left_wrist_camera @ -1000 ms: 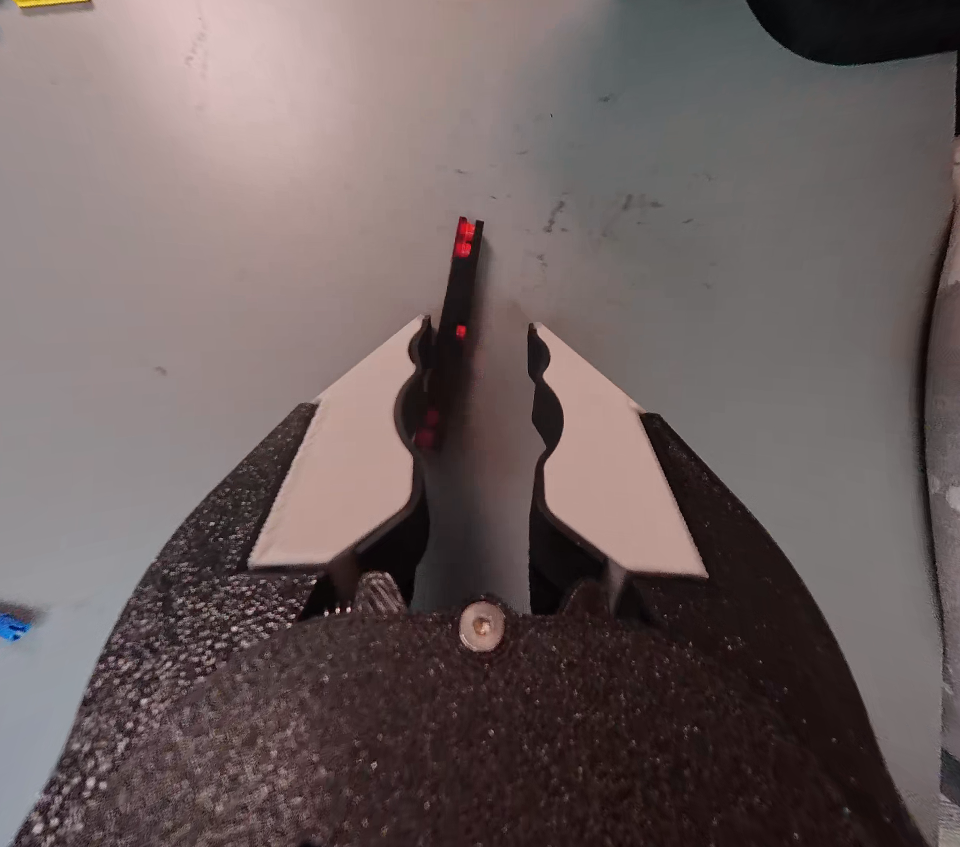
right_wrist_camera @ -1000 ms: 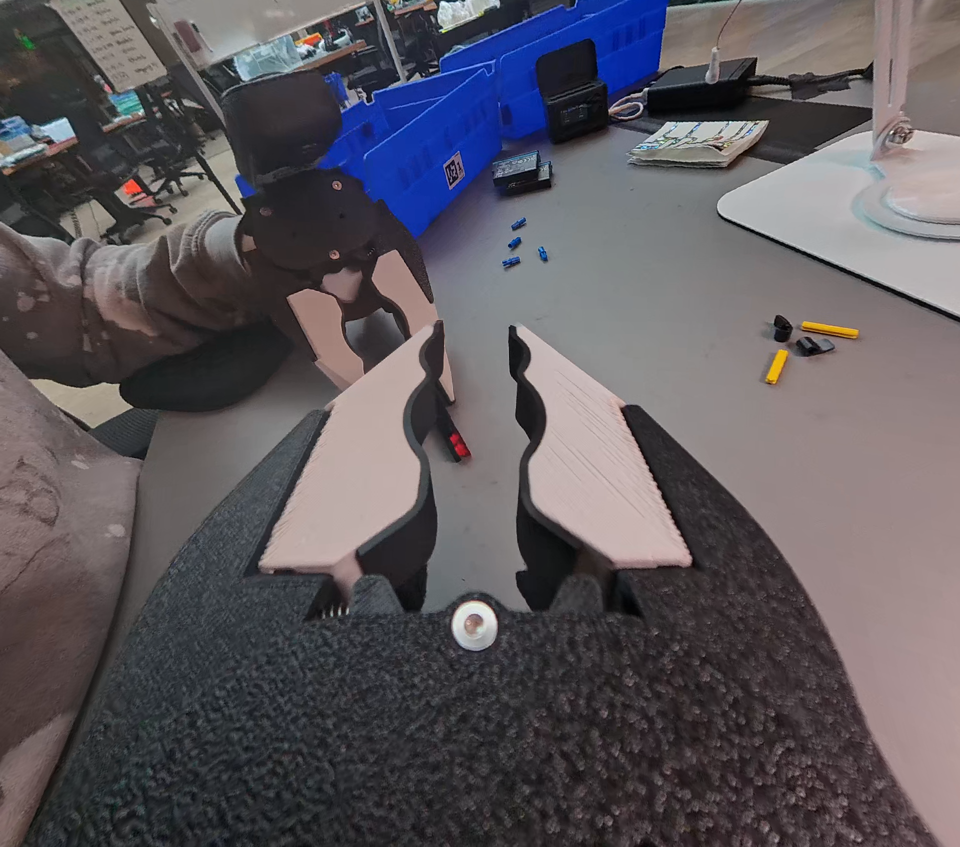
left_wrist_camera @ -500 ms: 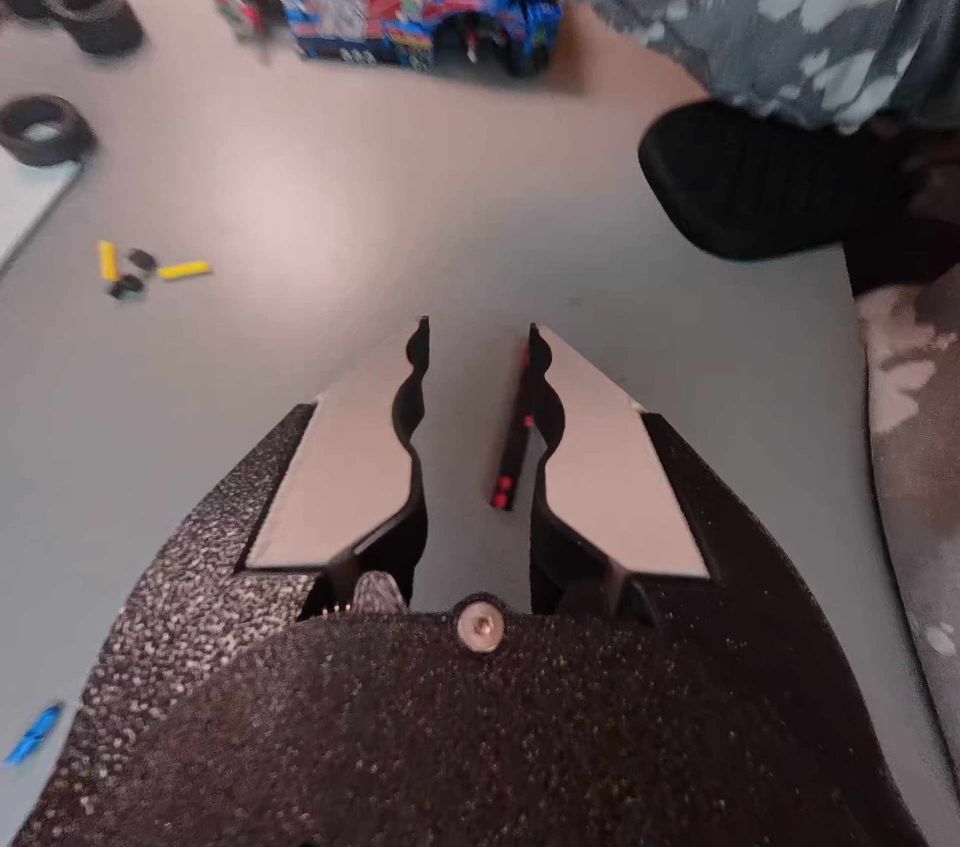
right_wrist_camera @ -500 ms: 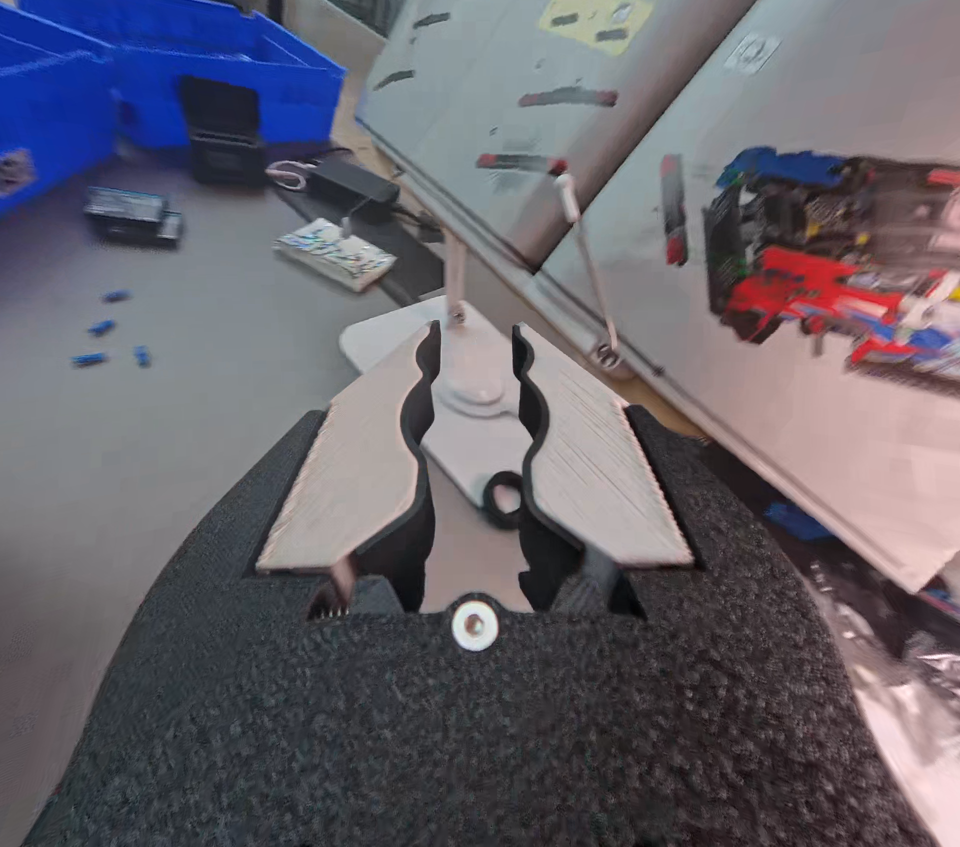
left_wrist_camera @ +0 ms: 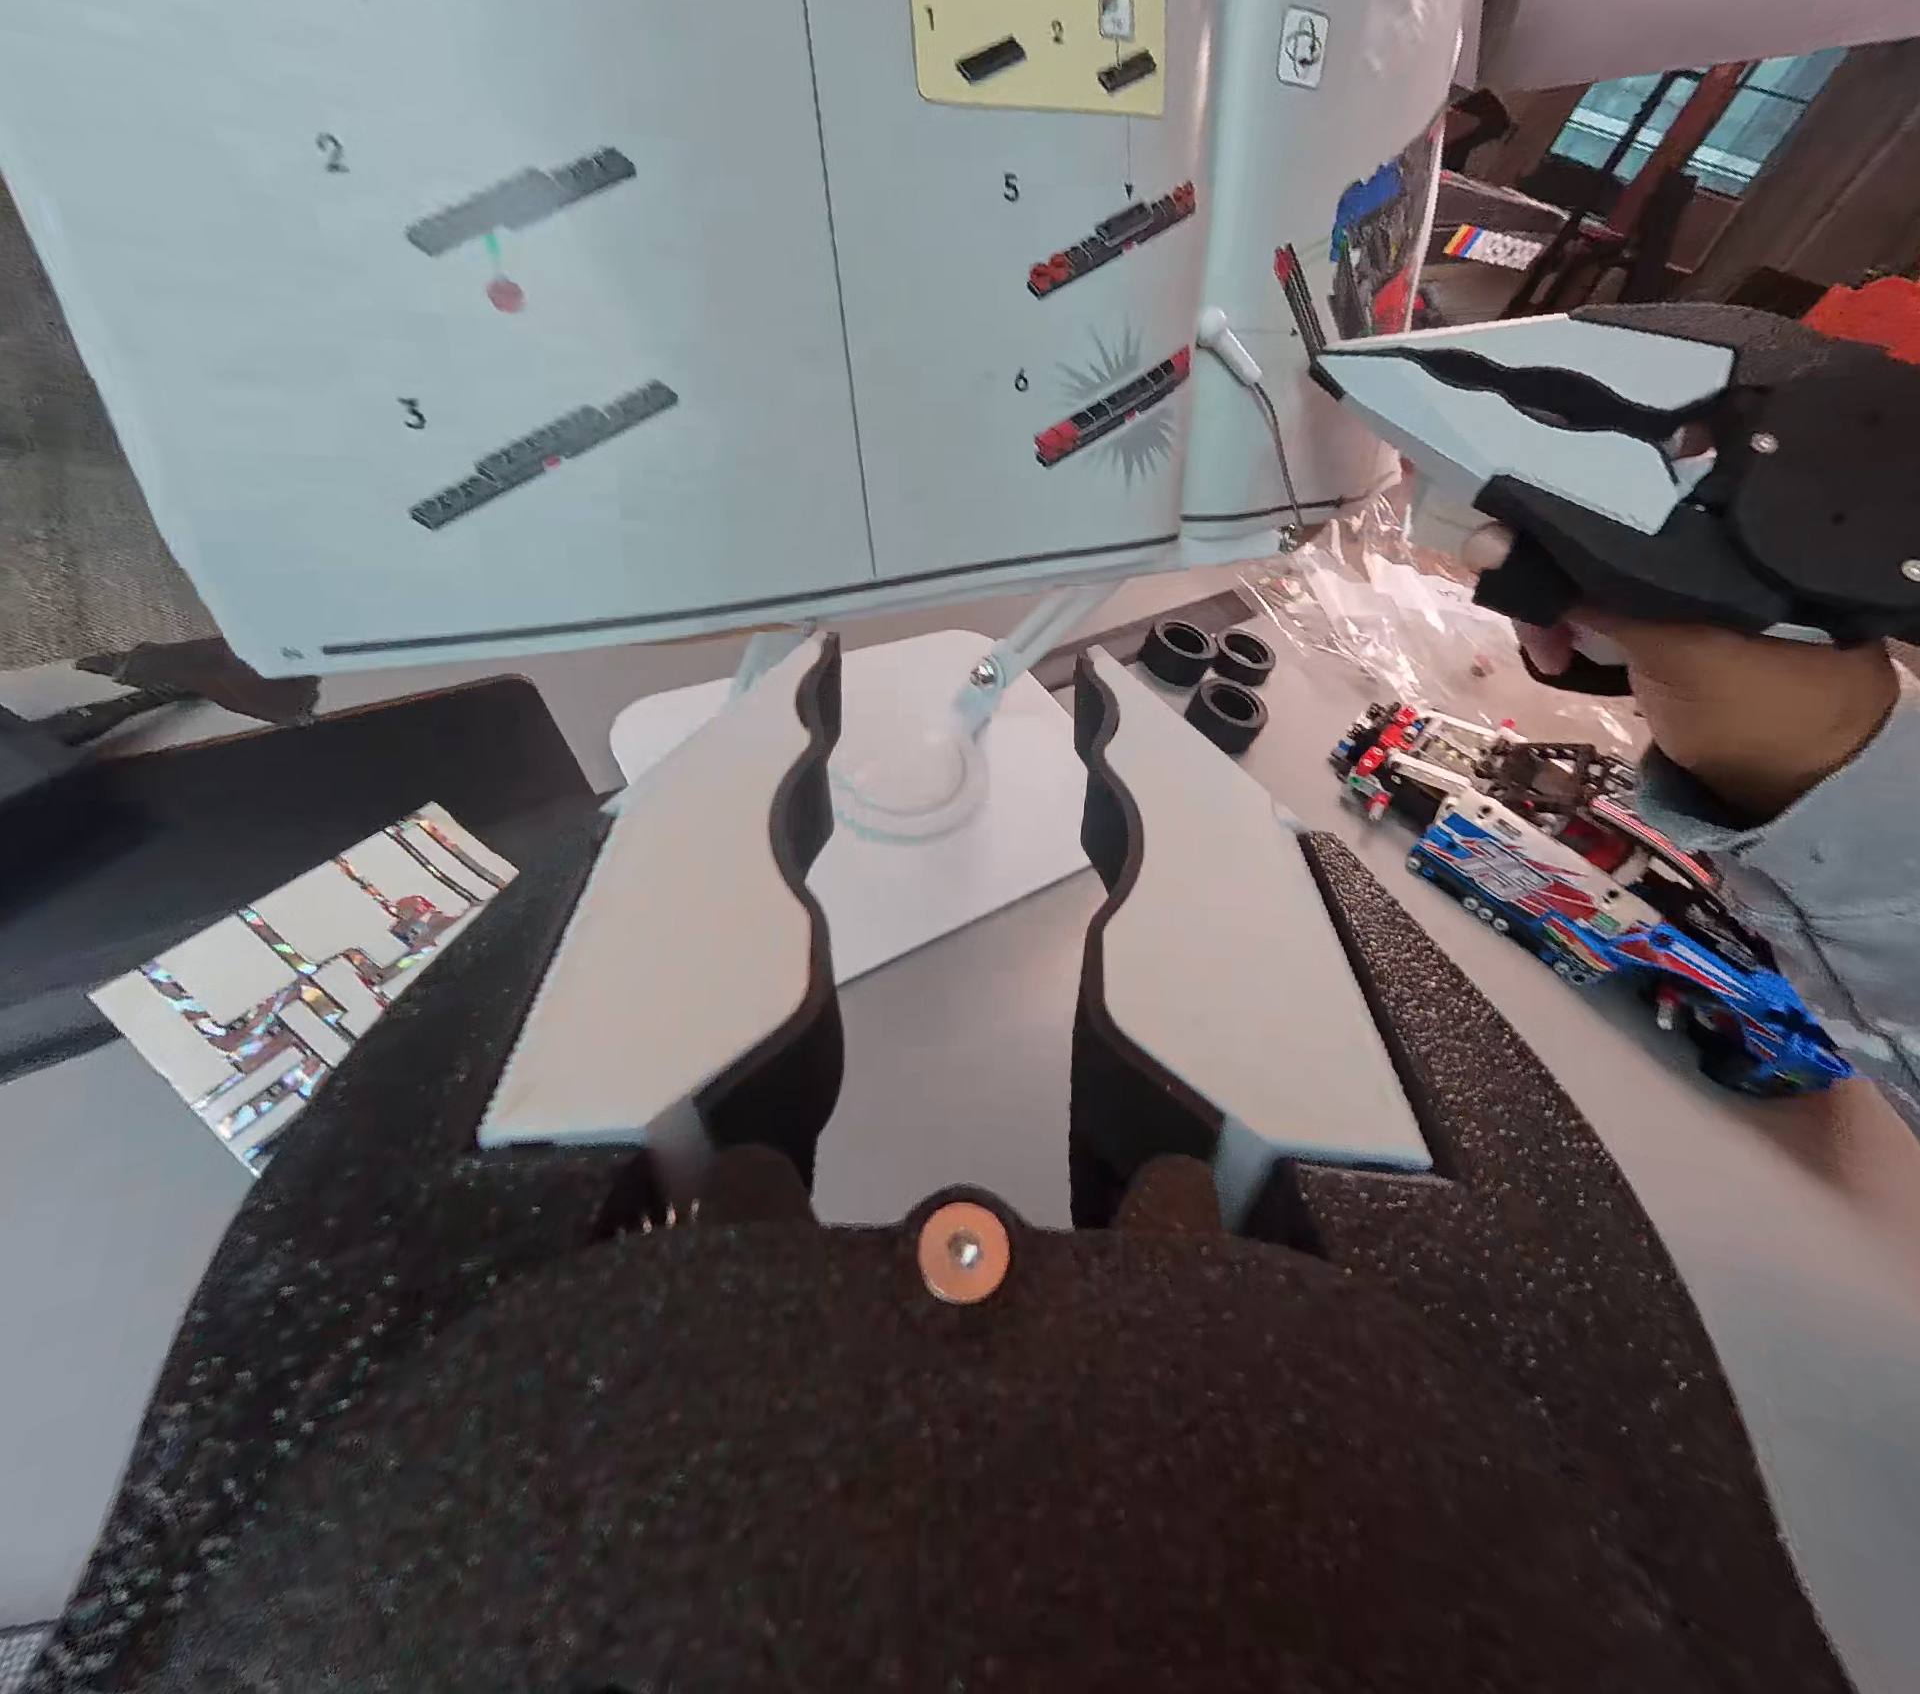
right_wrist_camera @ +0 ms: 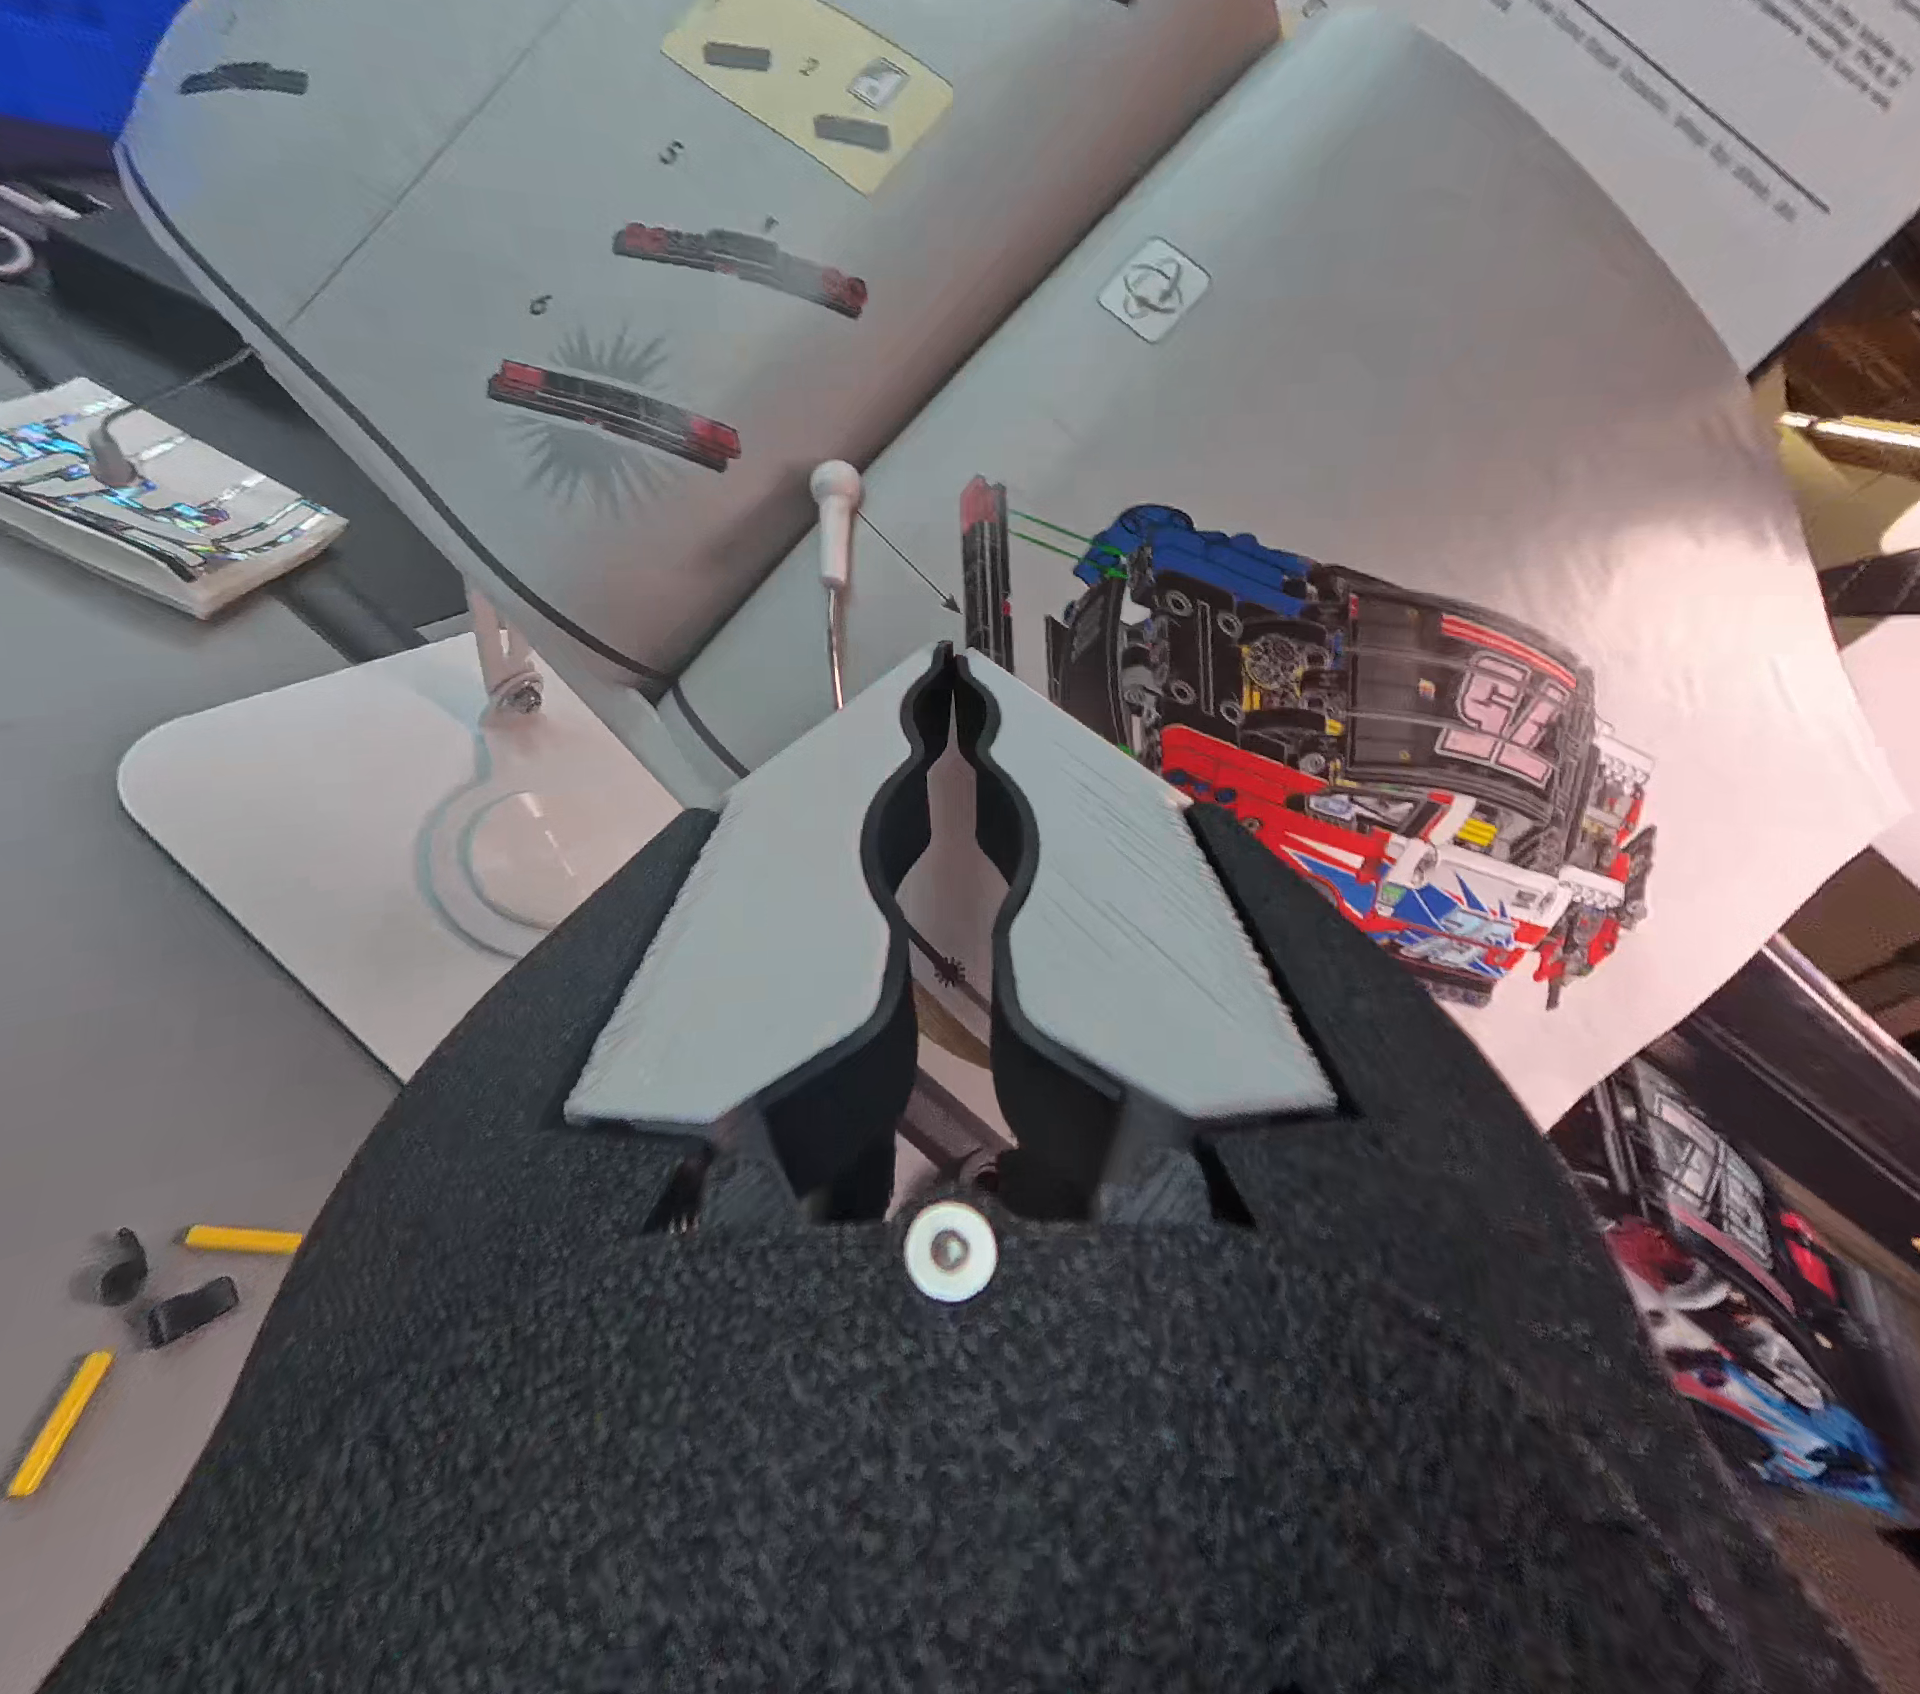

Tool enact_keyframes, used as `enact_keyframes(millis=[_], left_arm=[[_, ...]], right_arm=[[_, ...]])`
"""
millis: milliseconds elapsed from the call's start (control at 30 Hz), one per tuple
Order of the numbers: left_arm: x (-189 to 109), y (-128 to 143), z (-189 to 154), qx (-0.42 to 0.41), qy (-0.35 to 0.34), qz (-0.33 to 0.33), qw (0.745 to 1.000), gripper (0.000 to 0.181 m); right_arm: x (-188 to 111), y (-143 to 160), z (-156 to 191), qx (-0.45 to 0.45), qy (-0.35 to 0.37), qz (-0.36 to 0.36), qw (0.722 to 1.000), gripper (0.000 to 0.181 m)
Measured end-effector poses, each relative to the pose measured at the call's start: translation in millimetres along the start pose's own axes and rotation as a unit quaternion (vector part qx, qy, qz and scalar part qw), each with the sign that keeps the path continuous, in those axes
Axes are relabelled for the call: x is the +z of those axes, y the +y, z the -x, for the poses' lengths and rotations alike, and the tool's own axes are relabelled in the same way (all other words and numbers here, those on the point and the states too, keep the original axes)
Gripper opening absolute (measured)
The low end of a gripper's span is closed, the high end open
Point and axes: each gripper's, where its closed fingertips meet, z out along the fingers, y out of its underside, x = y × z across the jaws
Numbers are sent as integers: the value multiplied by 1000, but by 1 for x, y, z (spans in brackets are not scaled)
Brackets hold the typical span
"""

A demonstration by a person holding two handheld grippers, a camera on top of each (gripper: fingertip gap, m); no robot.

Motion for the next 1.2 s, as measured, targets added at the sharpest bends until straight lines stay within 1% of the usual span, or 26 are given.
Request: enact_keyframes(millis=[67, 167, 233, 300, 333, 367, 400, 500, 567, 700, 800, 833, 933, 1033, 1067, 1133, 1200], left_arm=[[7, -10, 9, 10, -22, -14, 1000, 49], [19, -18, 19, 25, -51, -26, 998, 56], [26, -23, 23, 28, -61, -37, 997, 59], [34, -22, 28, 32, -76, -35, 996, 63], [36, -21, 31, 38, -87, -34, 995, 64], [39, -18, 34, 44, -95, -30, 994, 65], [41, -16, 36, 49, -99, -26, 994, 64], [42, -13, 38, 64, -103, -30, 992, 59], [41, -12, 42, 79, -115, -25, 990, 55], [41, -14, 53, 95, -127, -19, 987, 48], [41, -17, 56, 103, -129, -18, 986, 48], [42, -18, 57, 106, -129, -18, 986, 48], [42, -18, 57, 107, -127, -25, 986, 48], [41, -18, 56, 105, -126, -32, 986, 48], [41, -18, 55, 104, -125, -32, 986, 49], [38, -19, 51, 98, -119, -34, 987, 59], [30, -24, 40, 89, -103, -49, 989, 62]], right_arm=[[-3, 5, -1, 30, -18, 2, 999, 0], [-9, -5, 9, 29, -42, -29, 998, 0], [-7, -10, 21, -7, -52, -30, 998, 15], [3, -4, 33, -47, -59, 2, 997, 30], [9, 0, 33, -66, -49, 16, 996, 27], [11, -1, 26, -81, -21, 14, 996, 11], [11, -2, 23, -87, -17, 11, 996, 1], [9, 0, 22, -1, -42, 4, 999, 1], [8, 0, 20, 29, -39, -3, 999, 1], [8, 0, 18, 48, -16, -6, 999, 1], [4, 1, 7, 88, 8, -13, 996, 0], [5, 1, 9, 94, 3, -16, 995, 1], [5, 1, 8, 65, 8, -11, 998, 1], [5, 2, 9, 84, -11, -9, 996, 1], [4, 3, 8, 85, -13, -9, 996, 4], [-2, -1, 10, 99, -25, -21, 995, 18], [-18, -10, 14, 124, -44, -49, 990, 24]])
